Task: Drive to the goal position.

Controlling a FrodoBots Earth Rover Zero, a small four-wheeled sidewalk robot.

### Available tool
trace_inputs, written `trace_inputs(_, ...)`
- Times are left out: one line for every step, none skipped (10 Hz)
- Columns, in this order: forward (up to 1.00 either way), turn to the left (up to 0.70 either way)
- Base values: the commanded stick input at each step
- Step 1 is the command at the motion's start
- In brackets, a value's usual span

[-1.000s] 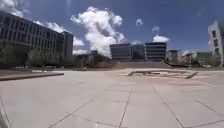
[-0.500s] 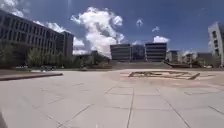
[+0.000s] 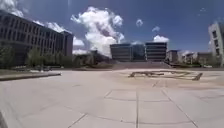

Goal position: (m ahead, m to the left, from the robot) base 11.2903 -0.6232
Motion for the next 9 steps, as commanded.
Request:
trace_inputs(0.7,0.0)
trace_inputs(0.7,0.0)
trace_inputs(0.7,0.0)
trace_inputs(0.7,0.0)
trace_inputs(0.7,0.0)
trace_inputs(0.7,0.0)
trace_inputs(0.7,0.0)
trace_inputs(0.7,0.0)
trace_inputs(0.7,0.0)
